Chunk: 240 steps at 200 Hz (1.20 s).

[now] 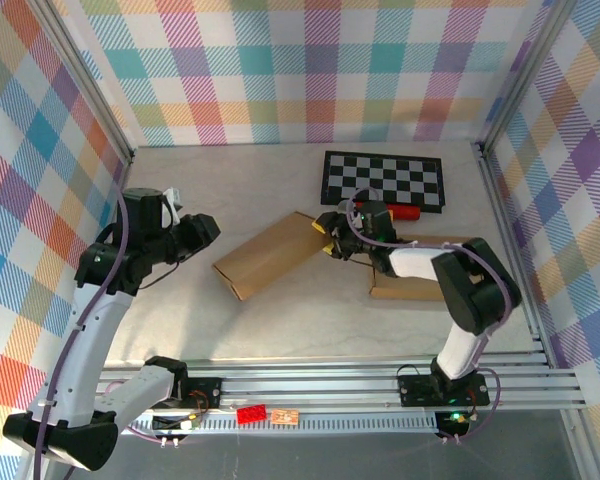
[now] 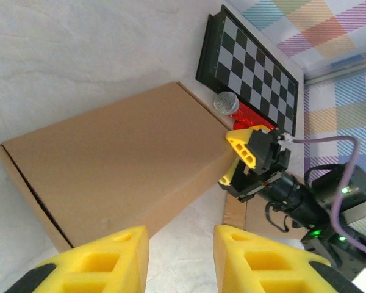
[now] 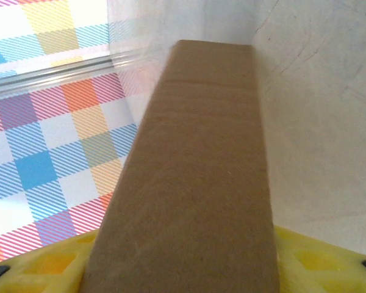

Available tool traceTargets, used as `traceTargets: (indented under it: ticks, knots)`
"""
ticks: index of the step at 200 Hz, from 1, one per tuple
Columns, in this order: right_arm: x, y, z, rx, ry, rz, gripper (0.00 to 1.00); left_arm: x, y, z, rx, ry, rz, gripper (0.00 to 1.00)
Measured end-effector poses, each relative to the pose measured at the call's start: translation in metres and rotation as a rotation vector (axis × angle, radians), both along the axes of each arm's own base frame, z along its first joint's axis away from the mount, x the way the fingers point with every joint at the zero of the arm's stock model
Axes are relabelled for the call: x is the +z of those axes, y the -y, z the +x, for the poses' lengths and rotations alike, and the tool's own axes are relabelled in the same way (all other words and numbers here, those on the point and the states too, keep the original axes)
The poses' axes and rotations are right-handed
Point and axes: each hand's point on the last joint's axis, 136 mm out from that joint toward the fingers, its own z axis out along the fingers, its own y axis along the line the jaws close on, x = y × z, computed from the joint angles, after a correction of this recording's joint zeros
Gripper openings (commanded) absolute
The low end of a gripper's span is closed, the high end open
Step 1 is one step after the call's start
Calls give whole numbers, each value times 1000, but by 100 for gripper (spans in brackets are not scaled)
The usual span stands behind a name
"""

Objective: Fold the paper box

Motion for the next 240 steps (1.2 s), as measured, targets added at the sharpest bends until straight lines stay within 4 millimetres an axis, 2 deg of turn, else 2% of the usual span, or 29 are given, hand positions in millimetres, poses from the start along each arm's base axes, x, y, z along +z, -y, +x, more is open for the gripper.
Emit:
traceTargets:
  ticks: [21, 60, 81, 112, 127, 143, 160, 188, 206, 240]
  knots:
    - [-26, 1, -6, 4, -19, -11, 62, -1, -2, 1, 12, 2, 10, 32]
    - [-44, 5, -12, 12, -93, -102, 86, -5, -5, 1, 21, -10, 21, 32]
    - [-28, 9, -14, 12, -118, -204, 97, -7, -5, 2, 22, -16, 24, 32]
    - [3, 24, -22, 16, -143, -340, 97, -14, -4, 6, 21, -40, 28, 33]
    - [10, 33, -30, 28, -164, -404, 94, -22, -3, 10, 21, -70, 35, 35]
    - [14, 41, -38, 42, -188, -453, 88, -37, -1, 16, 20, -132, 49, 37]
    - [14, 43, -43, 66, -203, -482, 83, -63, -1, 23, 23, -216, 71, 37]
    - [12, 29, -30, 107, -213, -473, 80, -112, -7, 37, 42, -361, 128, 37]
    - [0, 18, -20, 129, -230, -466, 80, -139, -19, 55, 76, -425, 155, 38]
    - [-30, 12, -22, 162, -291, -471, 77, -175, -43, 88, 119, -503, 181, 38]
